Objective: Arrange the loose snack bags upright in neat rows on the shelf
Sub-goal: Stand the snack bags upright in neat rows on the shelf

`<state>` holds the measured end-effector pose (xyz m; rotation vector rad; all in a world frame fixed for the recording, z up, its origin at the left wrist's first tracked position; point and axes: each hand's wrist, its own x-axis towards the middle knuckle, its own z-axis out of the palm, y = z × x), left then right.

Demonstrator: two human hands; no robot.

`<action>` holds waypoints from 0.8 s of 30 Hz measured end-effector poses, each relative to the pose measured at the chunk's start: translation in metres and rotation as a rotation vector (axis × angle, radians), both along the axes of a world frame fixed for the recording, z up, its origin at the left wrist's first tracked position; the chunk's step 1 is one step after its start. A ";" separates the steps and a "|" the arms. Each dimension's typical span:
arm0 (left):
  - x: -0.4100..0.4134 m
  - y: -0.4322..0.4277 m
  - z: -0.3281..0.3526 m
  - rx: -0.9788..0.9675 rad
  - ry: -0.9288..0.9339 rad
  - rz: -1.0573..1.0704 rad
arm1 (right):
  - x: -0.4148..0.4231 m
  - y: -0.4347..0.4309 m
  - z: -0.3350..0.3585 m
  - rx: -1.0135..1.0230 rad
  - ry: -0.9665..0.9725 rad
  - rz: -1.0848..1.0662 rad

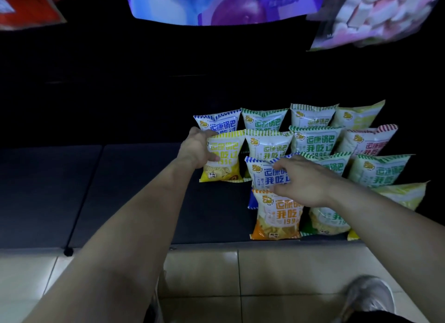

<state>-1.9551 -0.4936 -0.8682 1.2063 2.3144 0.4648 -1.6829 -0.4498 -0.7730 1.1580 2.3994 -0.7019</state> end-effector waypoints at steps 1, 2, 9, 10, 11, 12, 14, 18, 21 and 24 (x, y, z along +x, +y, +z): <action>0.000 0.000 -0.001 0.013 -0.008 0.006 | 0.001 0.000 0.000 -0.001 0.000 -0.004; 0.001 -0.001 -0.002 0.024 -0.018 0.009 | 0.002 0.001 0.000 -0.001 0.003 -0.008; -0.005 -0.018 -0.008 0.065 -0.043 0.078 | 0.001 0.003 0.001 -0.016 0.022 -0.028; -0.004 -0.018 -0.008 0.071 -0.042 0.081 | 0.000 0.003 0.001 -0.014 0.026 -0.024; -0.003 -0.018 -0.008 0.075 -0.041 0.076 | 0.000 0.002 0.001 -0.015 0.032 -0.020; -0.002 -0.018 -0.008 0.079 -0.042 0.068 | -0.001 0.002 0.001 -0.017 0.040 -0.016; 0.002 -0.016 -0.009 0.096 -0.054 0.062 | -0.002 0.001 0.001 -0.020 0.045 -0.009; 0.003 -0.012 -0.009 0.110 -0.062 0.071 | -0.004 0.002 -0.001 -0.011 0.040 -0.007; 0.006 -0.011 -0.010 0.104 -0.045 0.047 | -0.006 0.003 -0.003 -0.003 0.031 0.002; 0.007 -0.013 -0.009 0.071 0.001 0.014 | -0.008 0.003 -0.006 0.000 0.010 0.022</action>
